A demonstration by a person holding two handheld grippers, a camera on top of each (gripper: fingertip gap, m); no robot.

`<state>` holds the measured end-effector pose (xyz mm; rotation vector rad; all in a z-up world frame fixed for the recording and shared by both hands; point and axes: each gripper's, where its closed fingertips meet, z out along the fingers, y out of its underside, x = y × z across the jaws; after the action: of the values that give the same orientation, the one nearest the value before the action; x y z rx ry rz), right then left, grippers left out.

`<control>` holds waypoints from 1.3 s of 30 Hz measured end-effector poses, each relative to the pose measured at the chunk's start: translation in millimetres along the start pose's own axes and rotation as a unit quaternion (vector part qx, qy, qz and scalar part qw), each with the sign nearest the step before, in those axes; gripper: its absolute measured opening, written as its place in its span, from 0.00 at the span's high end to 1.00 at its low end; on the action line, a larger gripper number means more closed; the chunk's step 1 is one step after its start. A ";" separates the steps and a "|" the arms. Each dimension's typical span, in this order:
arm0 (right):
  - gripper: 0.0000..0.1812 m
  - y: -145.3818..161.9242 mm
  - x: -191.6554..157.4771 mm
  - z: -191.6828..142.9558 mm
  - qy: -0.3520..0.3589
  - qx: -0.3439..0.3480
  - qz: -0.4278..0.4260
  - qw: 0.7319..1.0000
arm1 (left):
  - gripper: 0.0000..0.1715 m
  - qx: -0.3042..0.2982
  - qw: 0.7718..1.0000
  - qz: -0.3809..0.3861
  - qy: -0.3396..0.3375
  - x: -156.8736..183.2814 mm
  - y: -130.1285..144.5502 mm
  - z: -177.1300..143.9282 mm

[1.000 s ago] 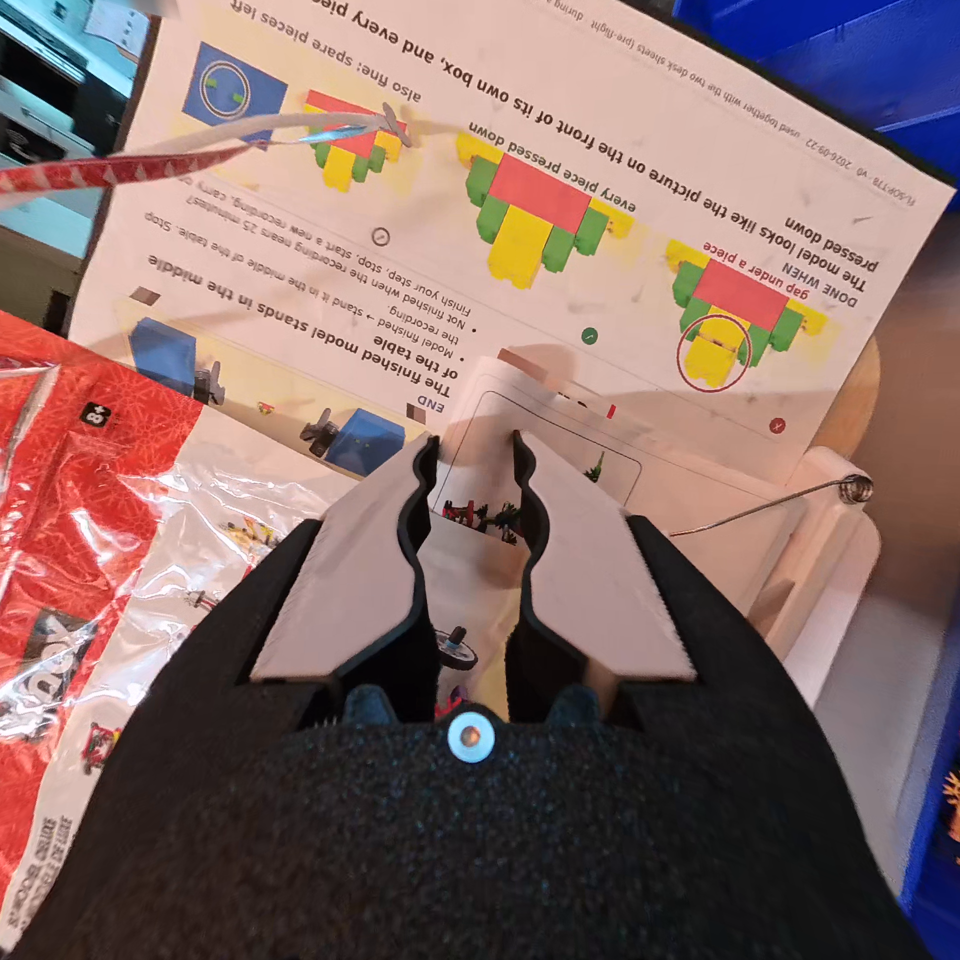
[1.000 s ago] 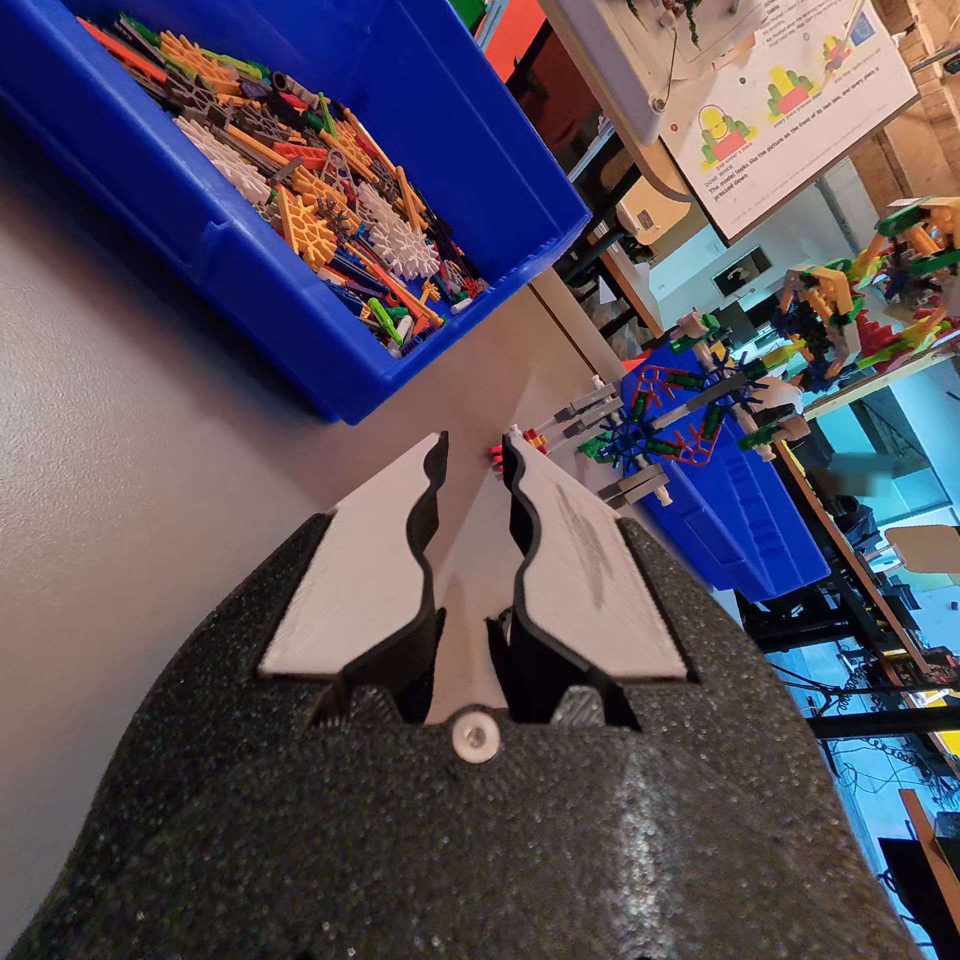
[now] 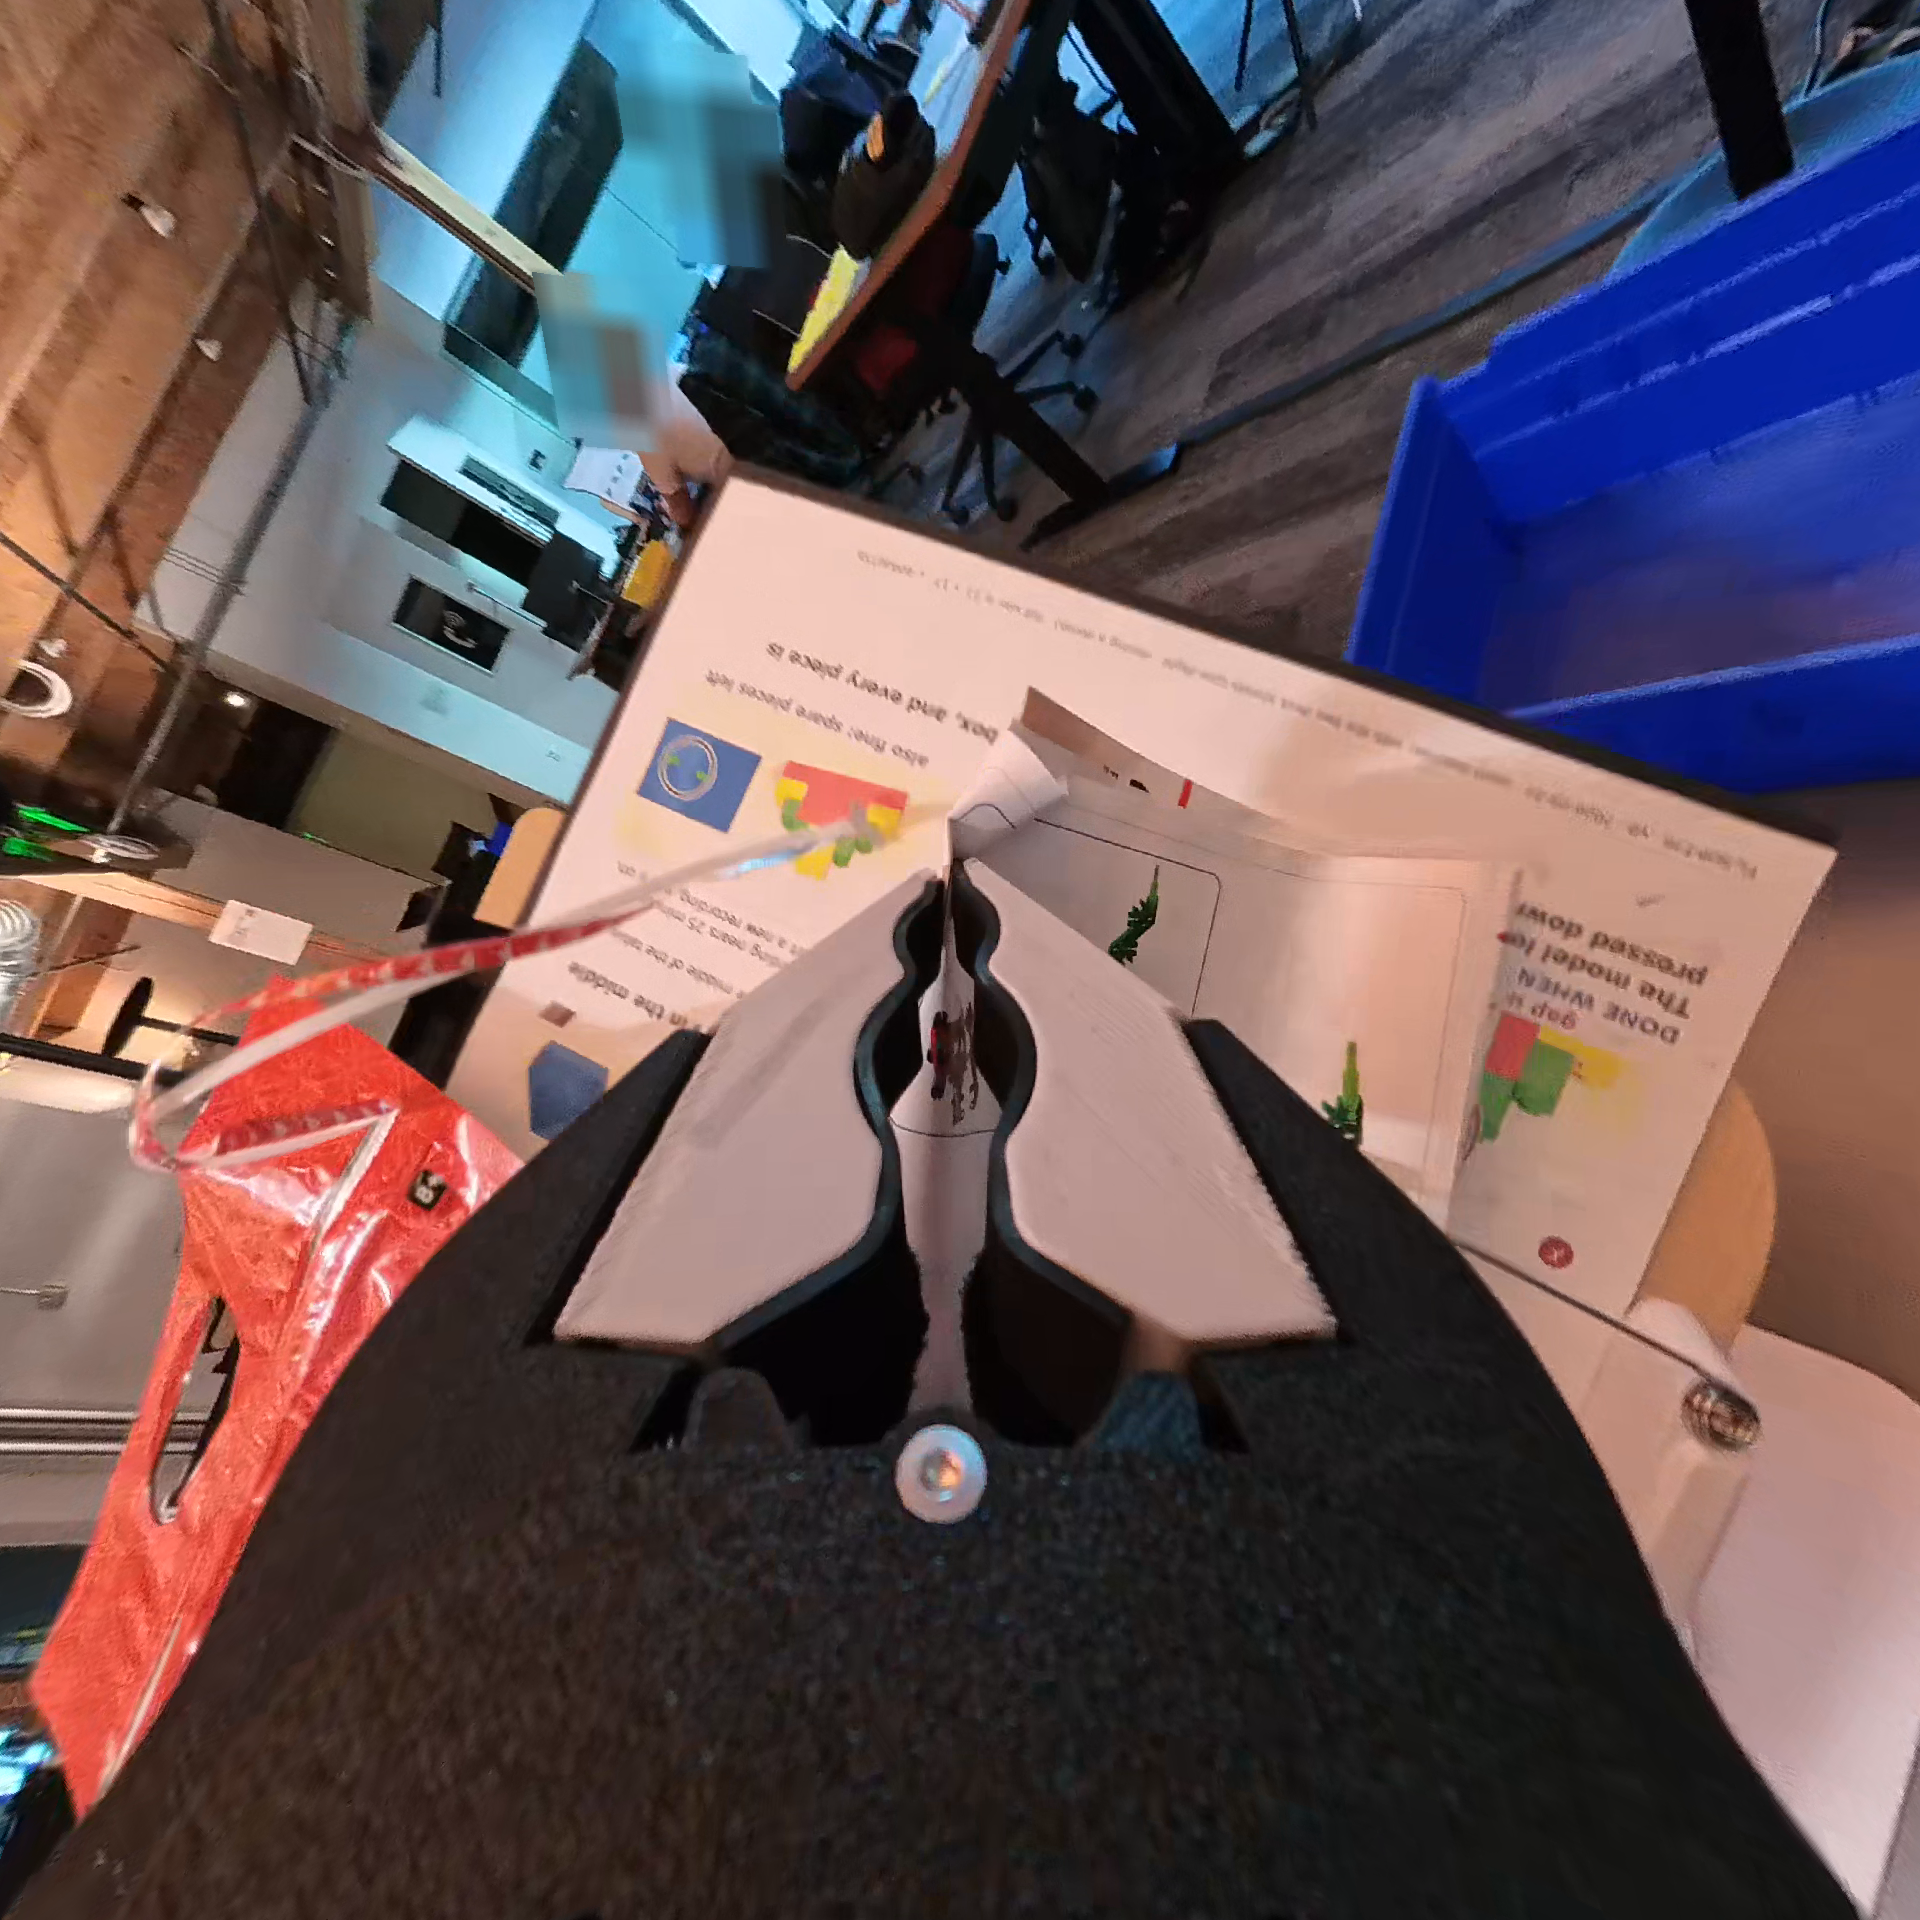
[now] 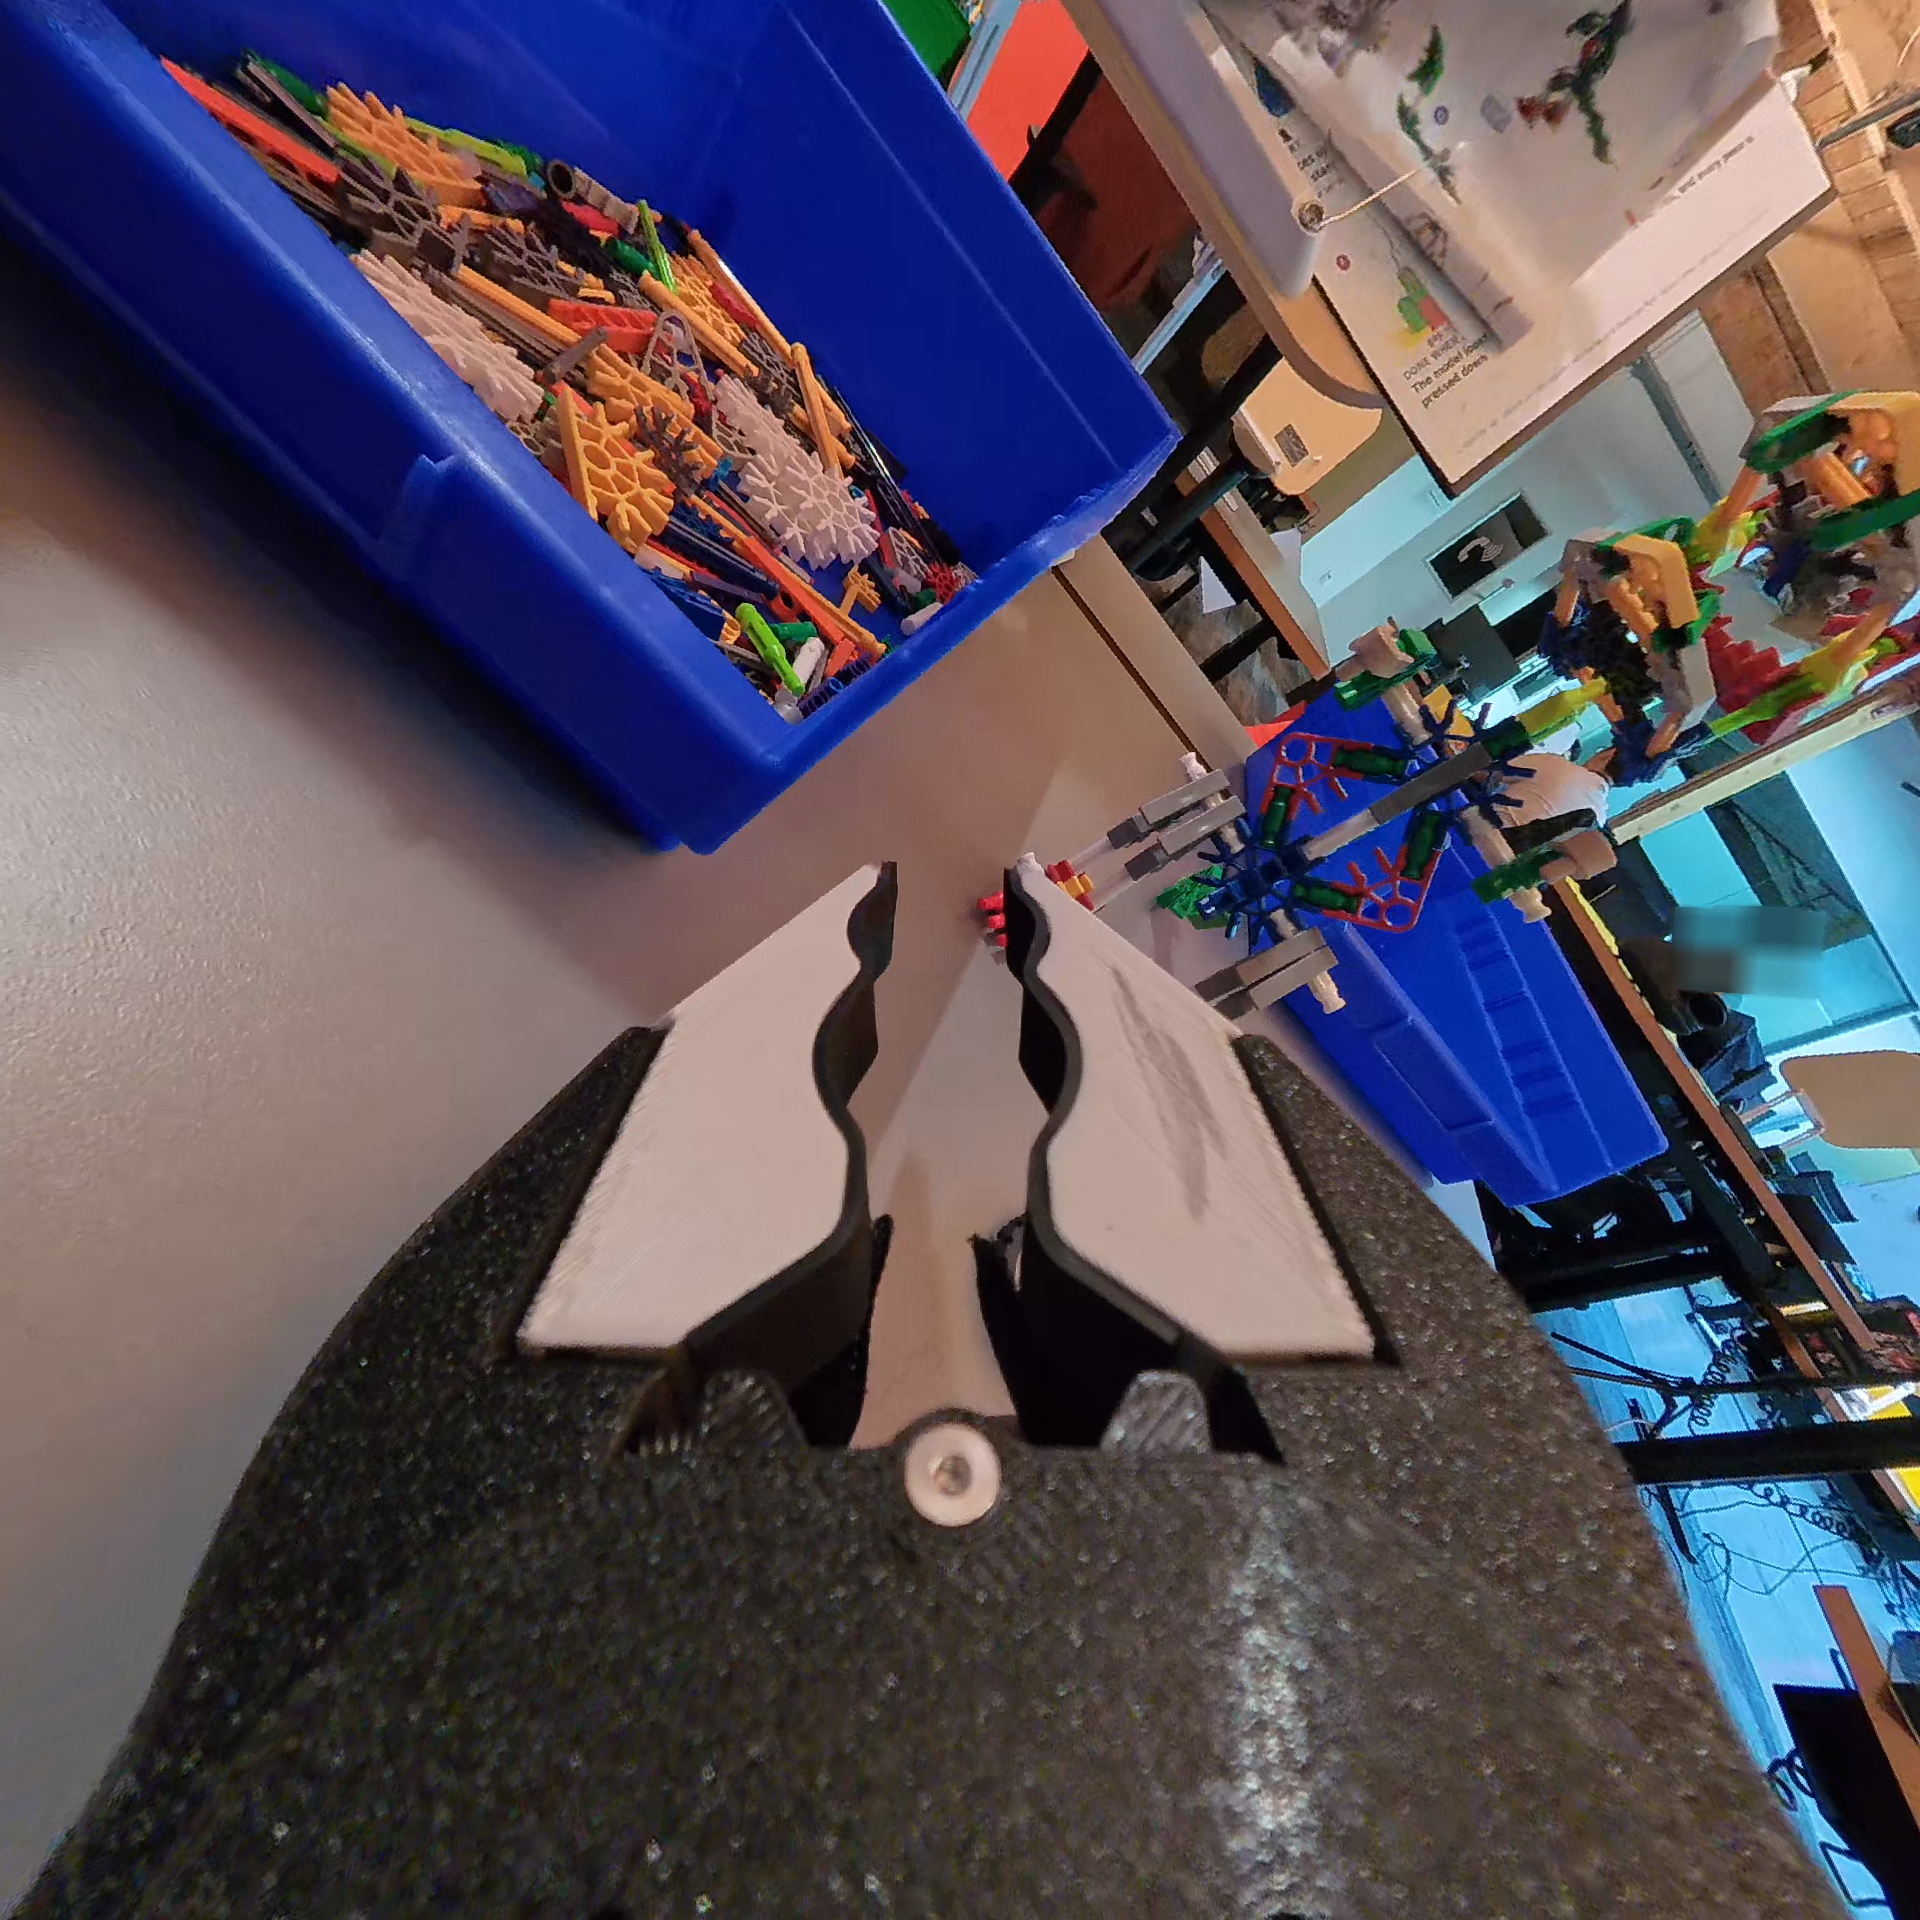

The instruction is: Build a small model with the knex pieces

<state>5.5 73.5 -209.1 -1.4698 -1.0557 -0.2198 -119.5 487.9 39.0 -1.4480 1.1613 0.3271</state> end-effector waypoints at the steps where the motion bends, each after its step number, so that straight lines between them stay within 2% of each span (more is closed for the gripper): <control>1: 0.89 -0.1 -0.2 0.3 0.000 0.000 0.000 1.000 | 1.00 0.006 1.000 -0.001 -0.008 -2.6 -4.5 -0.8; 11: 0.89 4.5 -5.8 11.4 0.000 0.002 0.001 1.000 | 1.00 0.081 0.995 -0.019 -0.059 -19.9 -51.4 -13.1; 21: 0.89 6.6 -3.6 22.4 0.001 0.004 0.003 1.000 | 1.00 0.154 0.984 -0.072 -0.057 -36.6 -108.0 -40.7; 28: 0.89 4.6 -5.8 19.5 0.000 0.006 -0.001 1.000 | 1.00 0.203 0.973 -0.089 -0.061 -49.1 -140.7 -93.9; 33: 0.89 -1.1 -8.1 20.3 0.002 0.018 0.007 1.000 | 1.00 0.219 0.972 -0.074 -0.050 -42.9 -160.2 -148.9; 39: 0.88 -9.4 -6.9 21.0 0.007 0.041 0.037 0.998 | 1.00 0.176 0.984 -0.031 0.015 17.8 -150.0 -212.0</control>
<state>-14.2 86.9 -212.2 -1.4277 -0.9862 -0.1324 -80.8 267.0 171.2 -1.1773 1.1311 0.0503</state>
